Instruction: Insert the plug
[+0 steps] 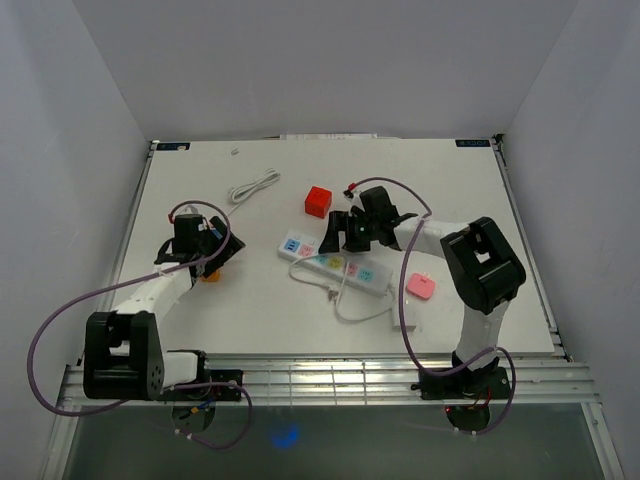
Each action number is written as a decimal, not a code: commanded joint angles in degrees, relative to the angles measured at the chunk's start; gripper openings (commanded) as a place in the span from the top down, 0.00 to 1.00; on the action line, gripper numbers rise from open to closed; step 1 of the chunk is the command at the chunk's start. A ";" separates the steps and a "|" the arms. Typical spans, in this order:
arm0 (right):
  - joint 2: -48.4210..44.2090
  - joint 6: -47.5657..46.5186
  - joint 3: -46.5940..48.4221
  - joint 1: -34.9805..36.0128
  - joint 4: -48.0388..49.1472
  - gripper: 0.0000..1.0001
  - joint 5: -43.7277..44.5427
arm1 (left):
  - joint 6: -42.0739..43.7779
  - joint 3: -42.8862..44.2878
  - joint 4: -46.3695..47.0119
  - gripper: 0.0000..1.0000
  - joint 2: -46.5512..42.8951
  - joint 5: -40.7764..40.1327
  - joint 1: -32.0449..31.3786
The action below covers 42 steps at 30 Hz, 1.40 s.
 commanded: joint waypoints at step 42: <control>-14.52 -8.22 -6.75 19.69 -9.18 0.73 1.89 | 1.32 -1.75 0.13 0.07 -14.27 1.95 -10.39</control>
